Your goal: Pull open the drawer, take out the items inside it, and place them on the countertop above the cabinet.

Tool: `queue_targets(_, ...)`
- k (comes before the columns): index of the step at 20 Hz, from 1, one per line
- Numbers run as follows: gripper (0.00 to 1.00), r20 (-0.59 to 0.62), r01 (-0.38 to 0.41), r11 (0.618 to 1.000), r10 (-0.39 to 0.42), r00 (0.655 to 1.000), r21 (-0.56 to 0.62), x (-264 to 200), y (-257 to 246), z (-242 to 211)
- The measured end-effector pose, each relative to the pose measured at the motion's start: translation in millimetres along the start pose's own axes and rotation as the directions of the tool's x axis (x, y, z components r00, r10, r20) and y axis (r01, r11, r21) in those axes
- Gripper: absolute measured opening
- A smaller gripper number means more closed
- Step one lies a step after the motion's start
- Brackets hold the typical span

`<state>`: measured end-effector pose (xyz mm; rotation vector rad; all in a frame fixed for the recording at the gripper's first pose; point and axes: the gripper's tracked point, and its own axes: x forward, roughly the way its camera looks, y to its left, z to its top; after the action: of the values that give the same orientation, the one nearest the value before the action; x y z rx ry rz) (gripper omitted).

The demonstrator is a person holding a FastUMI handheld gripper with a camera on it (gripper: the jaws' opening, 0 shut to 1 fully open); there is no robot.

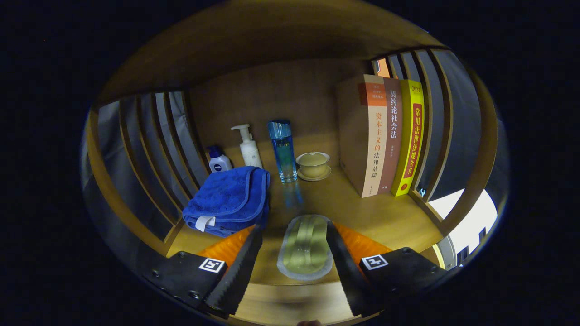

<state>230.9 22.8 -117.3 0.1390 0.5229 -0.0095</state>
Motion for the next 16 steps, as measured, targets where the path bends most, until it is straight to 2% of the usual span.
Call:
queue_targets(5, 0.94, 0.049, -0.002, 0.999, 0.003, 0.999, -0.032, -15.7, 4.9, 13.2)
queue_targets(9, 0.94, 0.152, -0.019, 0.998, 0.028, 0.988, -0.059, -52.7, 16.8, 41.3)
queue_targets(12, 0.94, 0.241, -0.044, 0.997, 0.059, 0.969, -0.069, -91.7, 28.2, 68.0)
queue_targets(16, 0.94, 0.359, -0.083, 0.991, 0.114, 0.926, -0.102, -150.2, 41.0, 92.8)
